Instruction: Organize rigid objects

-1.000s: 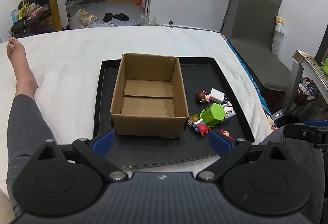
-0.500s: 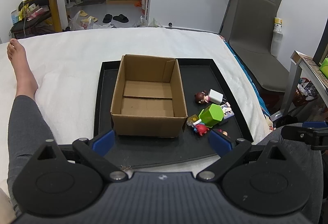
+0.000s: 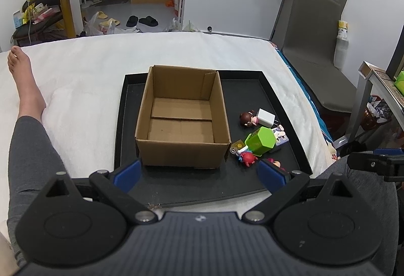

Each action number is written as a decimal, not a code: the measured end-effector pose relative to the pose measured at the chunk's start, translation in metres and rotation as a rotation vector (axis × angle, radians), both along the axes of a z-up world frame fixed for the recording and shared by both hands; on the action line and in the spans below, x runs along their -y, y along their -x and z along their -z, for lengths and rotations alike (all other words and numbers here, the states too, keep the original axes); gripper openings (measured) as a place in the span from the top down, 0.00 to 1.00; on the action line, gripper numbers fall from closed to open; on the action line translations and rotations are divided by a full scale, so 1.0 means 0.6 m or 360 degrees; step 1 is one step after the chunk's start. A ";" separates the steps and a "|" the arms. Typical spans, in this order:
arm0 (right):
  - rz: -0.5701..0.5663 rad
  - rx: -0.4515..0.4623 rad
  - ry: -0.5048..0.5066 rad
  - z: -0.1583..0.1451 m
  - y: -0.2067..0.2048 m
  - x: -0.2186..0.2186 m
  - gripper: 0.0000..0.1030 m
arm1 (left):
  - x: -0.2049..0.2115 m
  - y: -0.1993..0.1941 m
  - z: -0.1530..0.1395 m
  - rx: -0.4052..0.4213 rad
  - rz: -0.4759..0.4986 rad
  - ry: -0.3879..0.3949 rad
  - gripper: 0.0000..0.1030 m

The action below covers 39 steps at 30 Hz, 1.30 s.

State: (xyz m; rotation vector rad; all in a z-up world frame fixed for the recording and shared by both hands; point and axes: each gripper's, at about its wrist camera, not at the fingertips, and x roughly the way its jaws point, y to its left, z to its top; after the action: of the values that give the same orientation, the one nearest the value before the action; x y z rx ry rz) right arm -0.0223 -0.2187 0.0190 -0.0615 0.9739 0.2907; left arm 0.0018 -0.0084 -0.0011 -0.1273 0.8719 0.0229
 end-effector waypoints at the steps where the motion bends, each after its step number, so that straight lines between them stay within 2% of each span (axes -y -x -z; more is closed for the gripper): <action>1: 0.0001 -0.0005 0.0001 0.001 -0.001 0.000 0.00 | 0.000 -0.001 0.001 -0.0002 0.0002 0.0003 0.04; 24: -0.0027 -0.0096 0.0074 0.041 -0.042 -0.014 0.00 | -0.025 -0.049 0.042 -0.0089 -0.0026 0.0031 0.04; 35: -0.0022 -0.0148 0.0060 0.061 -0.074 -0.013 0.00 | -0.048 -0.085 0.060 -0.0098 -0.0081 0.0062 0.04; 39: -0.0017 -0.0179 0.0039 0.070 -0.088 -0.013 0.03 | -0.056 -0.099 0.064 -0.0085 -0.0101 0.0071 0.04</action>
State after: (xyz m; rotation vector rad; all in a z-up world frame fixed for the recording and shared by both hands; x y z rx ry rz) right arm 0.0305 -0.2107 -0.0228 -0.0734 1.0894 0.2943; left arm 0.0609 0.0255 -0.0396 -0.1969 0.9219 0.0666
